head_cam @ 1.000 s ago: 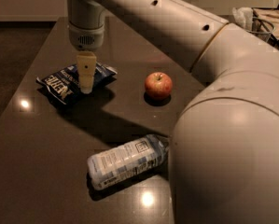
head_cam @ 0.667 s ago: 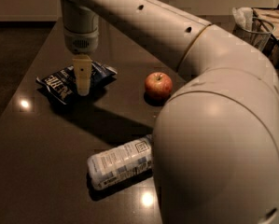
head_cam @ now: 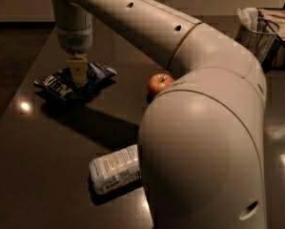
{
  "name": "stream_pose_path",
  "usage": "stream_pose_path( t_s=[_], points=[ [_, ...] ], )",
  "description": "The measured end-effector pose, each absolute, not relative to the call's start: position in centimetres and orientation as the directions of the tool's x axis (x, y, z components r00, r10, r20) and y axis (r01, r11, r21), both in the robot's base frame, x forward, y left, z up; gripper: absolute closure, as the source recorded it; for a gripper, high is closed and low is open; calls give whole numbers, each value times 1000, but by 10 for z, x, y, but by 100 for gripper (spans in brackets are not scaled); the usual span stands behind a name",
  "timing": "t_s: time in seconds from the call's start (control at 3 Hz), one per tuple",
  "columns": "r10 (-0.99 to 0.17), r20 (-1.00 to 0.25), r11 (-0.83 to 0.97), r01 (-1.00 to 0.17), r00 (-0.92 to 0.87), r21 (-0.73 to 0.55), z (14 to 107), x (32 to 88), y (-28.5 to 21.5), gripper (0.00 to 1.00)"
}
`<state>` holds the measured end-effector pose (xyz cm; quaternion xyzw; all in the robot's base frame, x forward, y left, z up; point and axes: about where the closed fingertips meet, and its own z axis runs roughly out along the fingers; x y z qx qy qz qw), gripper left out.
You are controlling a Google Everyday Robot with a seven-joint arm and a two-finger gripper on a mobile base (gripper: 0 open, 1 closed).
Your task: Pick blue chip bag
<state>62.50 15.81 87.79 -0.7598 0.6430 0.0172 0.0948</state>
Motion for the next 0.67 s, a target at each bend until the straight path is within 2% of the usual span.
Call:
stream_pose_path(
  t_s=[0.67],
  points=[
    [-971,-153,-163,-977,184,-140,892,621,145,96]
  ],
)
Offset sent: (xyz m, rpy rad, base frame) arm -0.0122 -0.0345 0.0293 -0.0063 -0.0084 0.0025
